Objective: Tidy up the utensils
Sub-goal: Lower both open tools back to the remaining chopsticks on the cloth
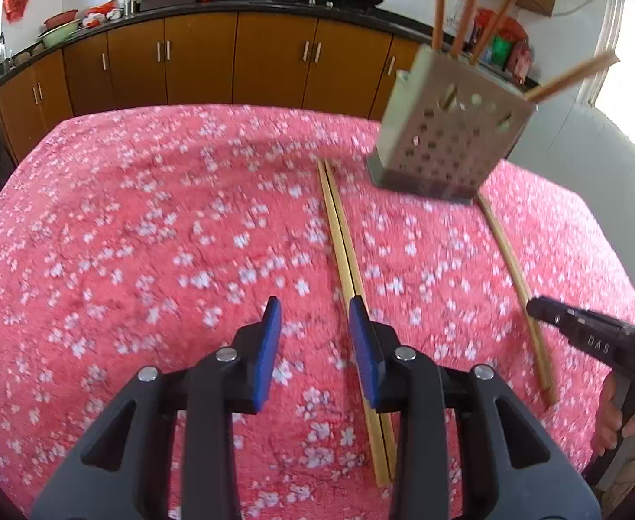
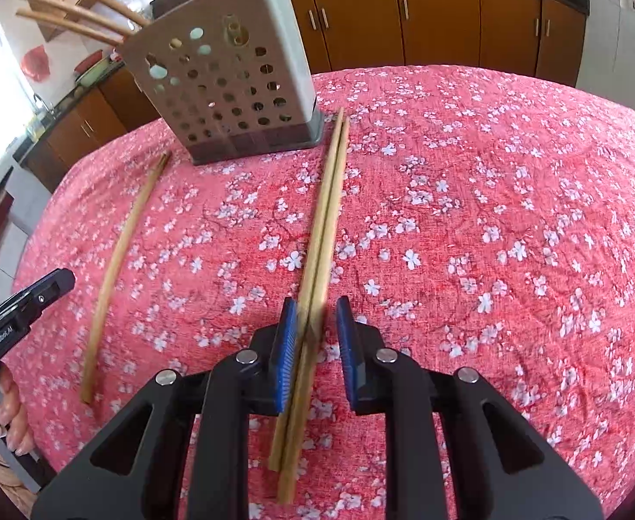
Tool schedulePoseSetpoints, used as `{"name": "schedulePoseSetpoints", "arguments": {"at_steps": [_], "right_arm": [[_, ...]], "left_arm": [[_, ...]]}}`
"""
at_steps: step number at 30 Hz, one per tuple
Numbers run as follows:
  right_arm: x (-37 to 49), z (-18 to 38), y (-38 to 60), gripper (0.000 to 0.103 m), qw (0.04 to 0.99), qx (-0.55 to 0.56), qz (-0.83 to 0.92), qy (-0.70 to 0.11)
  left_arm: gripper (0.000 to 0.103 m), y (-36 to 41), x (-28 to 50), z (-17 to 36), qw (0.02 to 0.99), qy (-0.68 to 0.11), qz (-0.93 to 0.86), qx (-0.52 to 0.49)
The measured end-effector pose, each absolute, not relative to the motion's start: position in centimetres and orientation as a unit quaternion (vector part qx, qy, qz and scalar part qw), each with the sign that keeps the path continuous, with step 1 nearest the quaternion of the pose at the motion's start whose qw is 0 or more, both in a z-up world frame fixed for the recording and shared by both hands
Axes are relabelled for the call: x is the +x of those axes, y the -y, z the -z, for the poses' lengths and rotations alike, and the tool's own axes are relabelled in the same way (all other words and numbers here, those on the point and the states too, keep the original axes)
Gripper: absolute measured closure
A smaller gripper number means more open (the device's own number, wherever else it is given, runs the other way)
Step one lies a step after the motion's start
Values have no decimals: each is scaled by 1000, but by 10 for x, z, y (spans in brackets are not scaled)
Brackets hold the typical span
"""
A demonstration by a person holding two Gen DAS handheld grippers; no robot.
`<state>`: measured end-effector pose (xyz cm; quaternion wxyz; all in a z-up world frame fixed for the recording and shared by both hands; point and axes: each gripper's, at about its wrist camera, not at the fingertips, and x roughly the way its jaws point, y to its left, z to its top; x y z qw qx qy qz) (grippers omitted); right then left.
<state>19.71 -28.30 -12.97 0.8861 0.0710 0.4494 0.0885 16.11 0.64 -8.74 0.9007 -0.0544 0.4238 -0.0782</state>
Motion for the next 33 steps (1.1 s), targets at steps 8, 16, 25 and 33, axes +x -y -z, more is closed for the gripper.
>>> {"name": "schedulePoseSetpoints", "arguments": {"at_steps": [8, 16, 25, 33], "right_arm": [[192, 125, 296, 83, 897, 90, -80, -425], [195, 130, 293, 84, 898, 54, -55, -433], [201, 134, 302, 94, 898, 51, -37, -435], [200, 134, 304, 93, 898, 54, -41, -435]], "left_arm": [[72, 2, 160, 95, 895, -434, 87, -44], [74, 7, 166, 103, 893, -443, 77, -23], [77, 7, 162, 104, 890, -448, 82, -16], [81, 12, 154, 99, 890, -446, 95, -15]]}}
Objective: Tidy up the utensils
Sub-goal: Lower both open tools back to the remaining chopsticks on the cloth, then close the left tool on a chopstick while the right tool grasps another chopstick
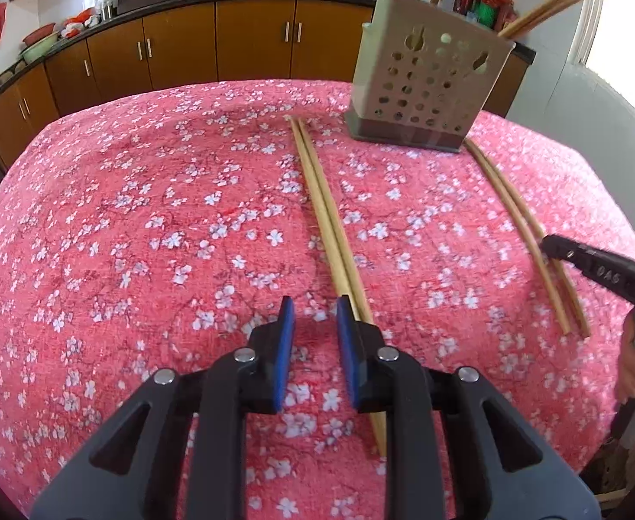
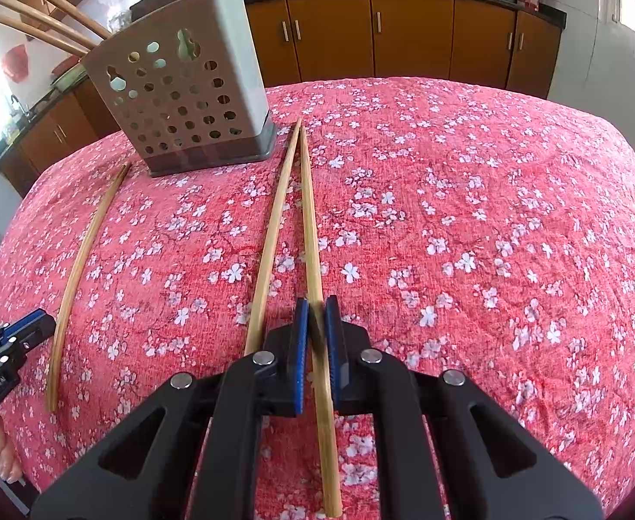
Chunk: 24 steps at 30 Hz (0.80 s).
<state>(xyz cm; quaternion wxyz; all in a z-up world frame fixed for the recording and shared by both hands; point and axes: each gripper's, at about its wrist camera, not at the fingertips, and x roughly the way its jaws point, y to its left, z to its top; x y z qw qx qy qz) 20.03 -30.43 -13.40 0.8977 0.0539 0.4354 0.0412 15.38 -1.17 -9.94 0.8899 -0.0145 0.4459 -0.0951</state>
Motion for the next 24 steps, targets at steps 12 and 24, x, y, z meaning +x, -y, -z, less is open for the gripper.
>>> {"name": "schedulePoseSetpoints", "arguments": {"at_steps": [12, 24], "right_arm": [[187, 132, 302, 93, 897, 51, -47, -437], [214, 132, 325, 95, 911, 57, 17, -409]], "left_arm": [[92, 18, 151, 105, 887, -454, 87, 22], [91, -48, 214, 104, 900, -435, -17, -11]]}}
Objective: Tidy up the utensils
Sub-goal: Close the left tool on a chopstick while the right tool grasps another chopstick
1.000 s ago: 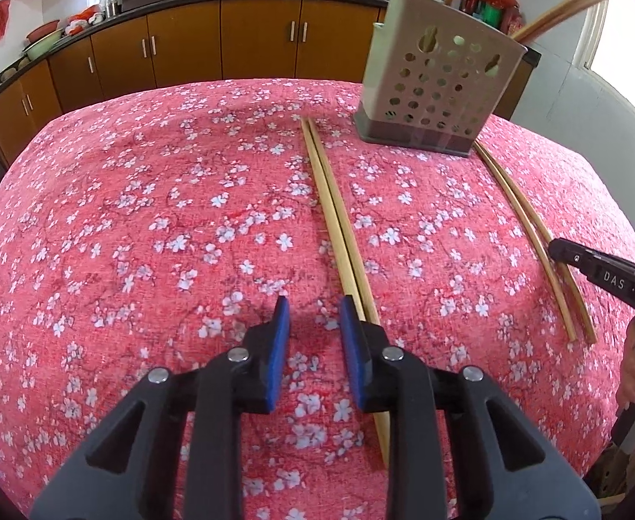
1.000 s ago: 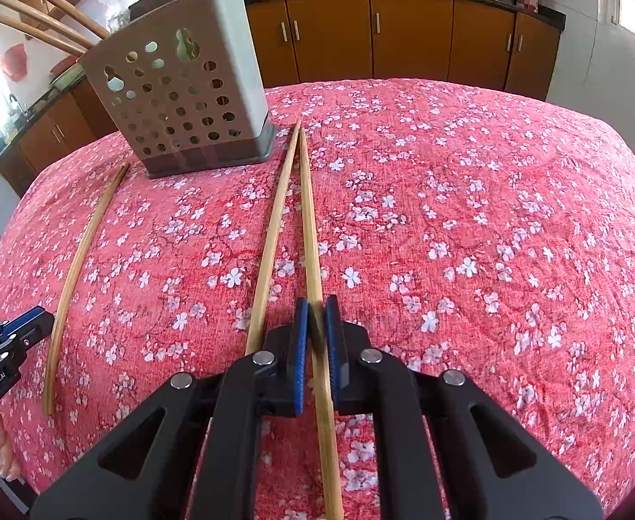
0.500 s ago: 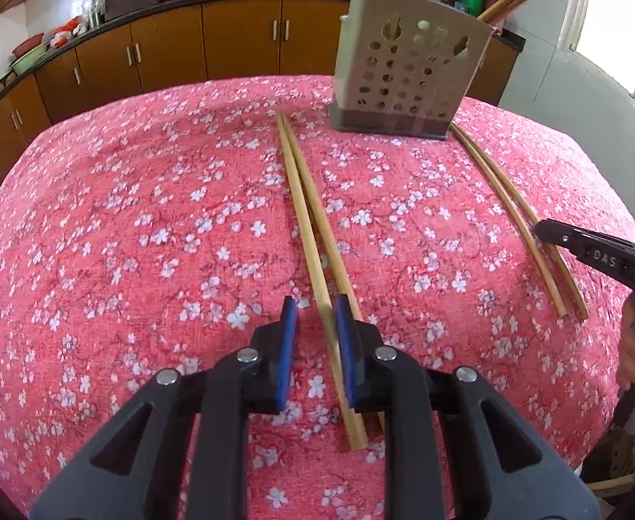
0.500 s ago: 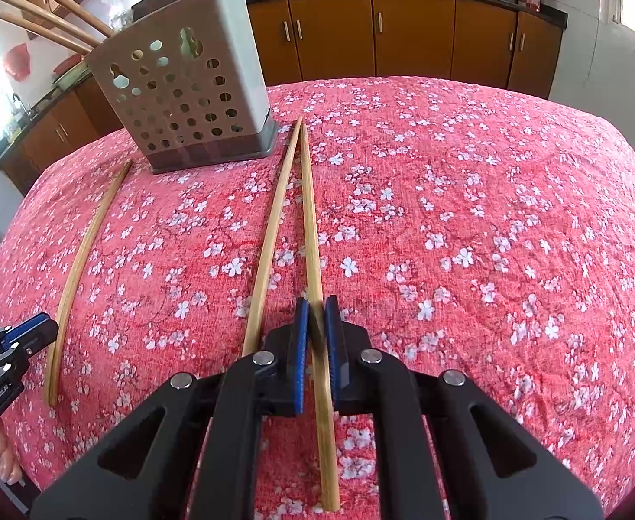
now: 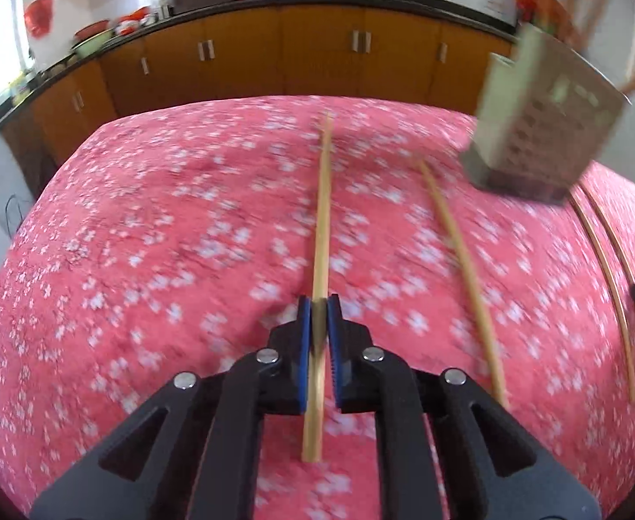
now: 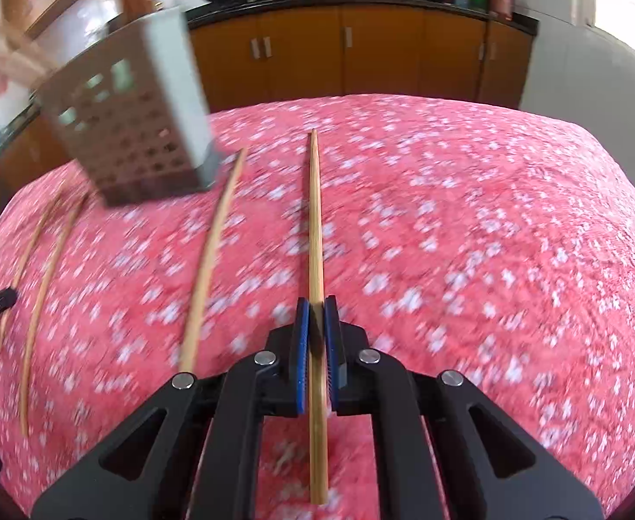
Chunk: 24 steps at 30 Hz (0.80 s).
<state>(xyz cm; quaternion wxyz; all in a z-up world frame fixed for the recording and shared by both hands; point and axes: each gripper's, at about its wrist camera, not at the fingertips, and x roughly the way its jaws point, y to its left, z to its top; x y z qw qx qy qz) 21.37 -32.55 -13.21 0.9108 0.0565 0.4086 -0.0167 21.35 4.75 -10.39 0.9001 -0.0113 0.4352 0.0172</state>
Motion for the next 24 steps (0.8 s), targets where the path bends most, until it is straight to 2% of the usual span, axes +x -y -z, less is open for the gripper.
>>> {"name": "schedulePoseSetpoints", "arguments": {"at_steps": [24], "right_arm": [[216, 133, 328, 94, 916, 50, 27, -397]], "left_arm": [[91, -64, 210, 104, 904, -425, -10, -51]]}}
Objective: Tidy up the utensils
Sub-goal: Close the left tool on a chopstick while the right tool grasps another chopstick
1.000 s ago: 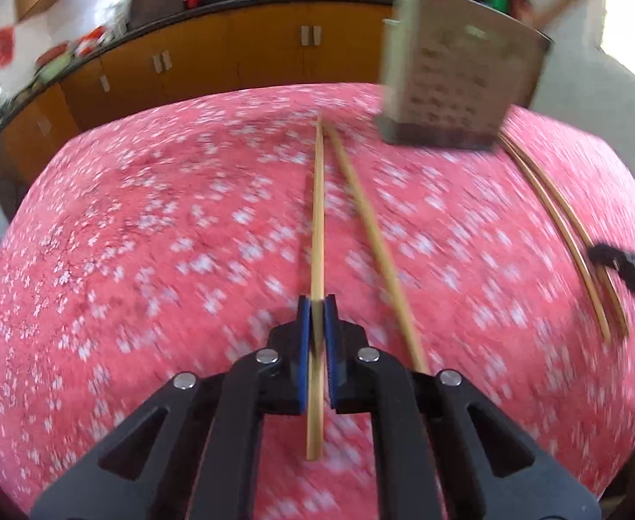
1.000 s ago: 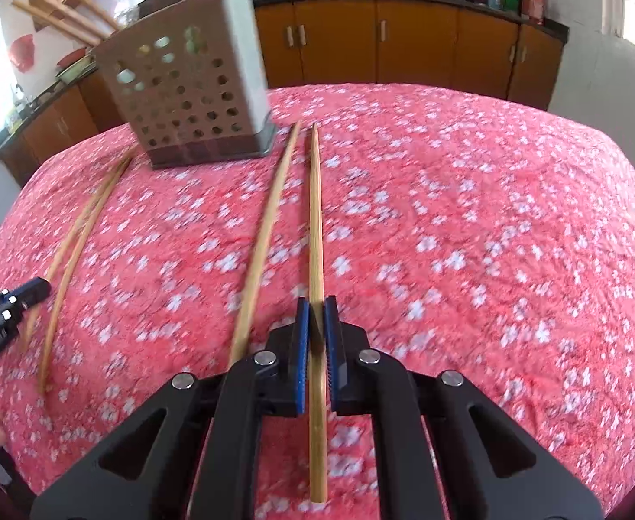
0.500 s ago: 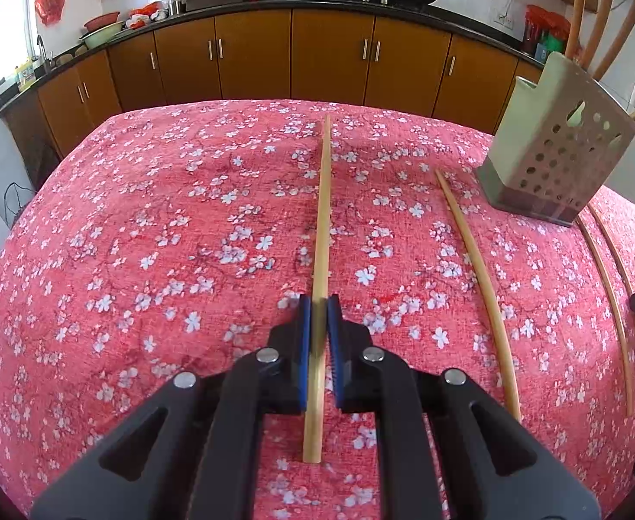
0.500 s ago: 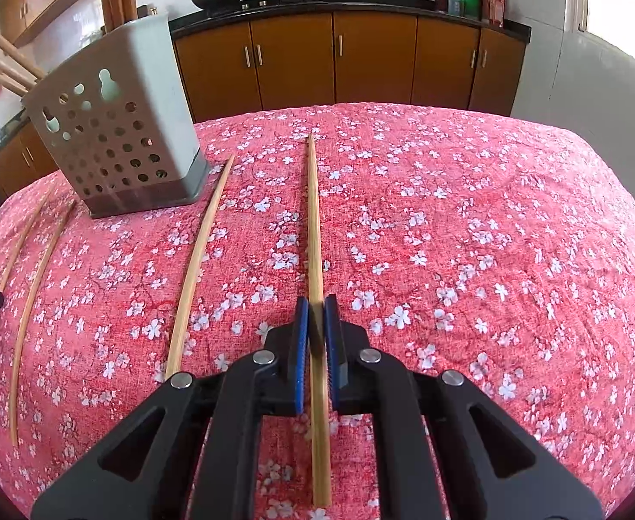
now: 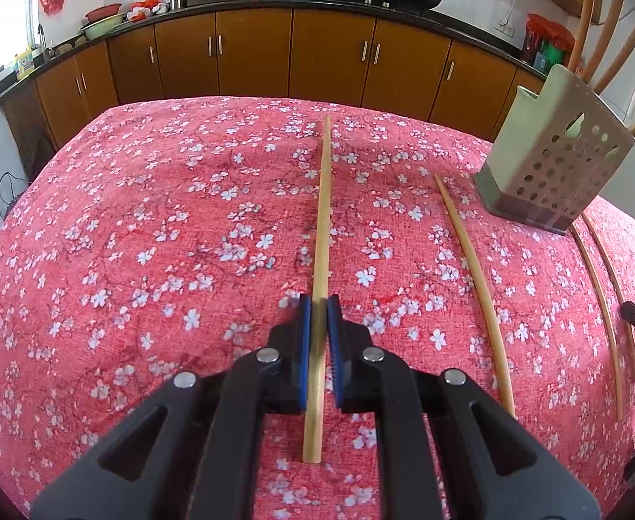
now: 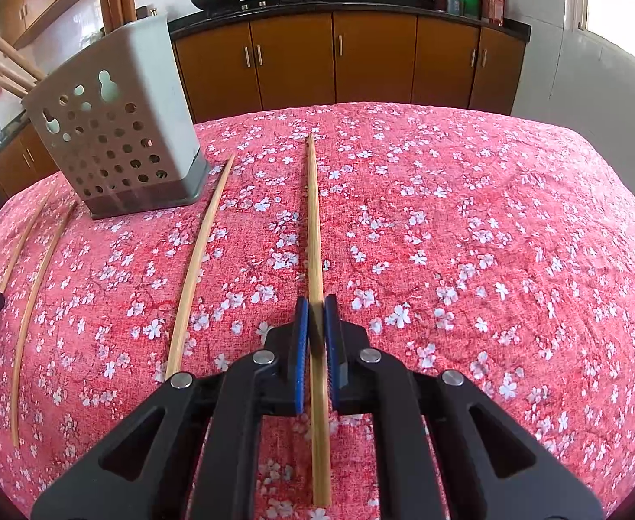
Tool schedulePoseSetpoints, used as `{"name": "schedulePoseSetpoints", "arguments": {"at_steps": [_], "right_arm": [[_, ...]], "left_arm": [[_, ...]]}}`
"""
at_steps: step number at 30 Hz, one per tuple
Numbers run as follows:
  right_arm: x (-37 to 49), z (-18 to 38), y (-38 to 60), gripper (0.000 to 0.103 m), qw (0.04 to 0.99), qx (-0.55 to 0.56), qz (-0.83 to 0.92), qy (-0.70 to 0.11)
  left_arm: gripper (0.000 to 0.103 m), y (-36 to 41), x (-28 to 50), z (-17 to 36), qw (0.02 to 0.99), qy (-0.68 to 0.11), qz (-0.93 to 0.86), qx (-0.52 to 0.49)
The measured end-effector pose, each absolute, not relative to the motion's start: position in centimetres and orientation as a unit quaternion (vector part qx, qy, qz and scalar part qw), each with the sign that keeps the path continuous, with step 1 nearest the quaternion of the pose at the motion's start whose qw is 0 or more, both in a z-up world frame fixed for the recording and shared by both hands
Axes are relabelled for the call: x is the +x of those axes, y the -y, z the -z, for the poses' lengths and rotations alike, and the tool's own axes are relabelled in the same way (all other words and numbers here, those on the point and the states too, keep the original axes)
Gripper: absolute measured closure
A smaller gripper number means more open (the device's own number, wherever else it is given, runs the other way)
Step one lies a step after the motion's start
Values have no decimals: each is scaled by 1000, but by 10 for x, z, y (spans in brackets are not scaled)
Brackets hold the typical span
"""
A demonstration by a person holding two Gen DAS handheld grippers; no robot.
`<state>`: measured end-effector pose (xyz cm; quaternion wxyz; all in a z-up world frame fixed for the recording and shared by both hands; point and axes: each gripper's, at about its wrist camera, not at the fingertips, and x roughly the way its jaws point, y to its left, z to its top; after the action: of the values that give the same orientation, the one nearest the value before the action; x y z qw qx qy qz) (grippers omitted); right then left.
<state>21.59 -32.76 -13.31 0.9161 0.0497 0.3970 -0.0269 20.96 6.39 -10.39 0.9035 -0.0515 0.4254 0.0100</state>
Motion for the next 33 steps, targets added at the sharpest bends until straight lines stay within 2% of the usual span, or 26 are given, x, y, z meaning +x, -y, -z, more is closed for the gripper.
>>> {"name": "schedulePoseSetpoints", "arguments": {"at_steps": [33], "right_arm": [[216, 133, 328, 94, 916, 50, 26, -398]], "left_arm": [[91, -65, 209, 104, 904, -424, -8, -57]]}}
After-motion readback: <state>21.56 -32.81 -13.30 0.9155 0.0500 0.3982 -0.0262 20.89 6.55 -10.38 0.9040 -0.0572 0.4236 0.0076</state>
